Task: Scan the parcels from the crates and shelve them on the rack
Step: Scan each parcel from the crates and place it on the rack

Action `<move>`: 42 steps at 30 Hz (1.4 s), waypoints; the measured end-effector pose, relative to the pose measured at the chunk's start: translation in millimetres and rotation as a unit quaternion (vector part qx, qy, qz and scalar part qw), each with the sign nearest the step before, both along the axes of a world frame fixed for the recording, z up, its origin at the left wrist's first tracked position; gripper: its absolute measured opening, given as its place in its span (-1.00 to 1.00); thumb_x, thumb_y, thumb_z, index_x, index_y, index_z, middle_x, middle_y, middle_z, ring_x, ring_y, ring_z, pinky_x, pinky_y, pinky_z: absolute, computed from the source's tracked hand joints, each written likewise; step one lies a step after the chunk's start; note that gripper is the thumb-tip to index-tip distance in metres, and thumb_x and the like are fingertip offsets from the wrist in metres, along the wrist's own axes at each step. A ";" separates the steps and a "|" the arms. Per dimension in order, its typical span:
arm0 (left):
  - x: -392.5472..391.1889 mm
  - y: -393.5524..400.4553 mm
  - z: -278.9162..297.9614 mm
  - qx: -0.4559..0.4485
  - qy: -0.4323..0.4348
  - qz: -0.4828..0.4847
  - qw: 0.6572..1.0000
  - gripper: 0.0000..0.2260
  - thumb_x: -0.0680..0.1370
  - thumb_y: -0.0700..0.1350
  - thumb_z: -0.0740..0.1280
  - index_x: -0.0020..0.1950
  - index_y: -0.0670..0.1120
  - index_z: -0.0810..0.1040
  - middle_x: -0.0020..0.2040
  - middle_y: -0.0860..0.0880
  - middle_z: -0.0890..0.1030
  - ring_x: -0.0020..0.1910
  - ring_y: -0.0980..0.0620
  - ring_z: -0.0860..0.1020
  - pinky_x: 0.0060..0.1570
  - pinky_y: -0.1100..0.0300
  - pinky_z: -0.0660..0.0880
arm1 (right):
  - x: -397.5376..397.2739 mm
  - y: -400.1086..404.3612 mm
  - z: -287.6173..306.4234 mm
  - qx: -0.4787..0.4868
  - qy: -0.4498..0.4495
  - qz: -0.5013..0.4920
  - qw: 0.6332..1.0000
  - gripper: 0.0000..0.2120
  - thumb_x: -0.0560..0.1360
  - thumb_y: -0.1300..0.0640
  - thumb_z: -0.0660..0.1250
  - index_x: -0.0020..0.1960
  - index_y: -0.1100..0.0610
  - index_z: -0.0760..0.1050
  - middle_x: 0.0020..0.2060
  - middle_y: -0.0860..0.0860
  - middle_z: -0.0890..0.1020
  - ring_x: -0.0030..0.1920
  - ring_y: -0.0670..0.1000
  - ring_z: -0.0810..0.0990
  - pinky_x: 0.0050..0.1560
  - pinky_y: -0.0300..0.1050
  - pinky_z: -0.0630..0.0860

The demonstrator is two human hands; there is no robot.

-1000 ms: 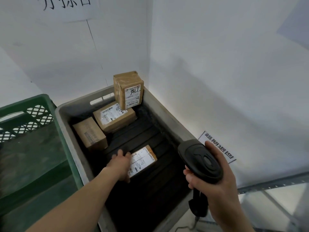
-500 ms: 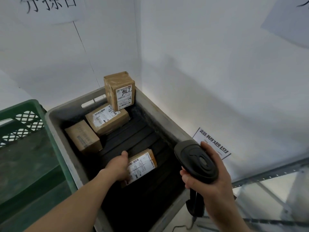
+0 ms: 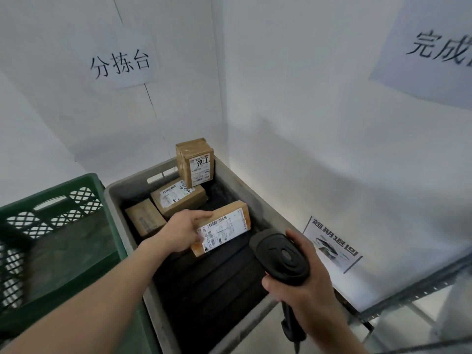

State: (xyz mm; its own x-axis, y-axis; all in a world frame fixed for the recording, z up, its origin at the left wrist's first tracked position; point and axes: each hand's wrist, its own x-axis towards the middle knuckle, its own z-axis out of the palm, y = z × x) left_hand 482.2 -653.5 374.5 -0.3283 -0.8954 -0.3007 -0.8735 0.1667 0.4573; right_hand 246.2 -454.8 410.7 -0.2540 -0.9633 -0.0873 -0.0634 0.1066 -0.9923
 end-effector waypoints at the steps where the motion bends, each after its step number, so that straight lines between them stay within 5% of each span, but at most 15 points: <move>1: -2.2 4.5 11.5 -0.009 0.002 -0.002 1.000 -0.37 0.48 -0.20 0.51 0.49 0.17 0.43 0.34 0.03 0.52 0.32 0.00 0.49 0.38 0.05 0.42 | -0.7 4.6 5.4 -0.004 0.006 0.011 1.000 -0.12 0.09 0.20 0.58 0.38 -0.10 0.43 0.07 -0.29 0.67 0.09 -0.23 0.65 0.08 -0.32 0.58; 5: -11.7 26.8 49.8 -0.030 0.013 0.001 0.999 -0.38 0.49 -0.24 0.48 0.48 0.18 0.44 0.29 0.02 0.56 0.18 0.05 0.54 0.26 0.11 0.50 | -3.9 24.9 18.7 -0.030 0.038 0.048 0.998 -0.10 0.13 0.19 0.61 0.42 -0.07 0.39 0.09 -0.31 0.64 0.12 -0.25 0.62 0.08 -0.35 0.52; 15: -19.5 94.3 94.1 -0.050 0.014 -0.007 0.999 -0.35 0.48 -0.29 0.44 0.50 0.16 0.42 0.32 0.04 0.53 0.24 0.04 0.52 0.28 0.10 0.47 | -5.3 85.8 35.8 -0.089 0.051 0.076 0.992 -0.16 0.18 0.27 0.62 0.41 0.02 0.43 0.06 -0.23 0.68 0.10 -0.18 0.66 0.09 -0.39 0.52; 21: -14.3 116.1 102.2 -0.063 0.019 -0.029 0.997 -0.37 0.49 -0.28 0.43 0.49 0.16 0.43 0.13 0.07 0.55 -0.12 0.12 0.47 0.01 0.26 0.42 | 7.8 113.4 42.9 -0.098 0.034 0.054 0.993 -0.10 0.09 0.26 0.59 0.41 0.04 0.44 0.05 -0.16 0.71 0.06 -0.19 0.68 0.00 -0.43 0.52; 30: 4.8 139.1 108.5 -0.077 0.035 -0.078 0.993 -0.37 0.48 -0.28 0.42 0.49 0.15 0.44 0.14 0.08 0.56 0.03 0.09 0.50 0.05 0.24 0.43 | 47.3 157.6 58.0 -0.103 0.033 0.010 0.994 -0.18 0.20 0.51 0.58 0.37 0.05 0.45 0.00 -0.24 0.71 0.01 -0.18 0.70 -0.03 -0.39 0.55; 36: 17.6 151.6 106.8 -0.090 0.041 -0.102 0.990 -0.36 0.45 -0.30 0.43 0.47 0.15 0.47 0.11 0.05 0.53 0.02 0.06 0.48 0.03 0.25 0.36 | 74.1 184.9 59.2 -0.114 0.062 -0.014 0.991 -0.20 0.17 0.26 0.57 0.37 0.02 0.43 0.03 -0.25 0.69 0.06 -0.19 0.67 0.03 -0.40 0.54; 42: 19.9 163.6 105.1 -0.071 0.066 -0.126 0.987 -0.36 0.46 -0.32 0.41 0.47 0.15 0.46 0.19 0.06 0.54 0.07 0.08 0.49 -0.07 0.32 0.38 | 87.2 207.4 60.8 -0.112 0.084 -0.044 0.989 -0.29 0.26 0.54 0.56 0.18 -0.06 0.47 -0.04 -0.25 0.70 0.00 -0.18 0.69 -0.06 -0.41 0.54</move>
